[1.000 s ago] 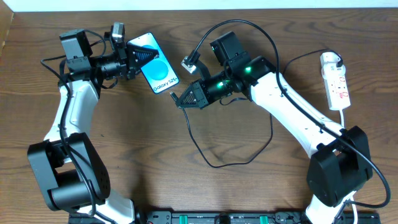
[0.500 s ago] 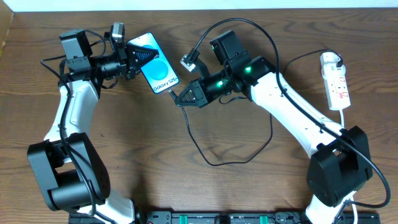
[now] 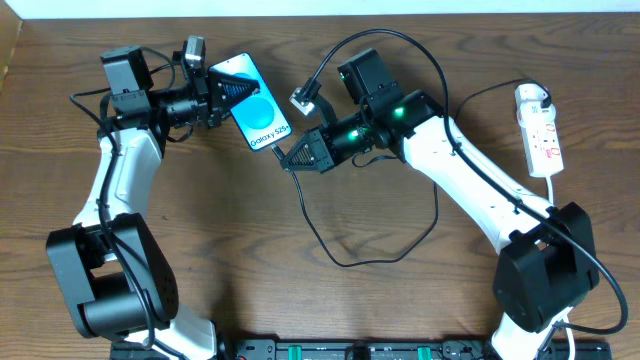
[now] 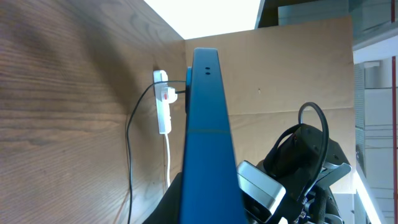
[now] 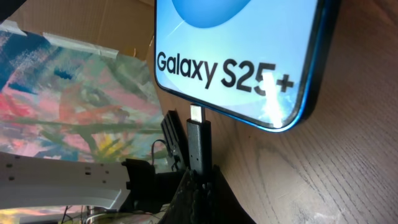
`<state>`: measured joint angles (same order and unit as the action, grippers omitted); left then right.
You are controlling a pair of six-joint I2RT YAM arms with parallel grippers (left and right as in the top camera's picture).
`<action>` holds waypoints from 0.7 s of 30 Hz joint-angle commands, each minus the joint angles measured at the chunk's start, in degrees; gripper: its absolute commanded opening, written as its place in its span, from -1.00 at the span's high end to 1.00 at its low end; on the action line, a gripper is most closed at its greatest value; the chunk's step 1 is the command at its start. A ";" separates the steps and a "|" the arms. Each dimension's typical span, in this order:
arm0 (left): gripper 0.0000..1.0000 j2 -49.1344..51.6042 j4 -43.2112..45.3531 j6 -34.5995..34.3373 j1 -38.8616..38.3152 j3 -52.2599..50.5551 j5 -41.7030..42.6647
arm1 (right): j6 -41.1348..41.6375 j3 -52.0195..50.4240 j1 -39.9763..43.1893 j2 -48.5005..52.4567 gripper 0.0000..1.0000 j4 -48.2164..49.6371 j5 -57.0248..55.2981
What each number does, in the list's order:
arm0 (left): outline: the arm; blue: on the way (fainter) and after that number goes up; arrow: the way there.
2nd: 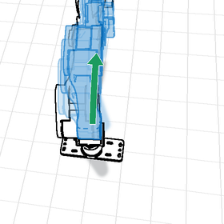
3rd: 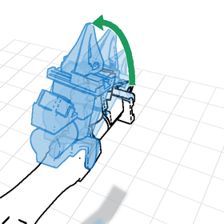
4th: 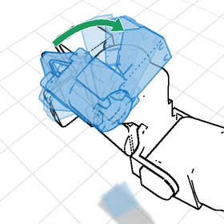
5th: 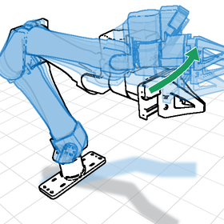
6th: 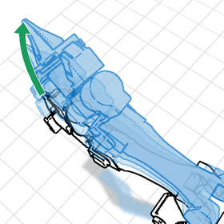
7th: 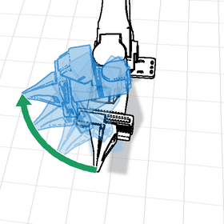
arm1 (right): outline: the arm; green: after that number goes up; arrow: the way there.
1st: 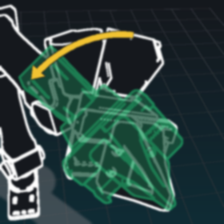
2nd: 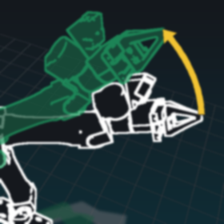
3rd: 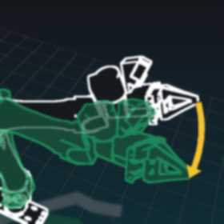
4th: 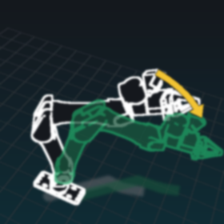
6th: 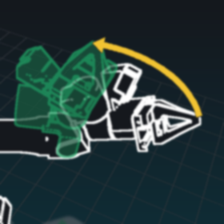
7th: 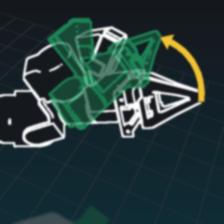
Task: Plug charger to phone and switch on socket
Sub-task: 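Push the plug into the phone's port with the right gripper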
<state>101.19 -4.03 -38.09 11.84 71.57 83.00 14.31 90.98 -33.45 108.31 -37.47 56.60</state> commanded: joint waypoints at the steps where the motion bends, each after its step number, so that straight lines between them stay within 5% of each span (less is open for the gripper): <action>1: 0.86 -1.16 0.44 -0.96 -0.09 1.03 1.16 | 0.48 0.09 -0.39 -0.20 0.98 -0.04 0.94; 21: 0.86 -1.16 0.42 -0.98 -0.09 1.03 0.96 | 1.14 0.09 0.20 -0.20 0.98 0.22 0.46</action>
<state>101.19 -4.03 -38.81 11.84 71.57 82.56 14.90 90.98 -33.39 108.29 -37.26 56.55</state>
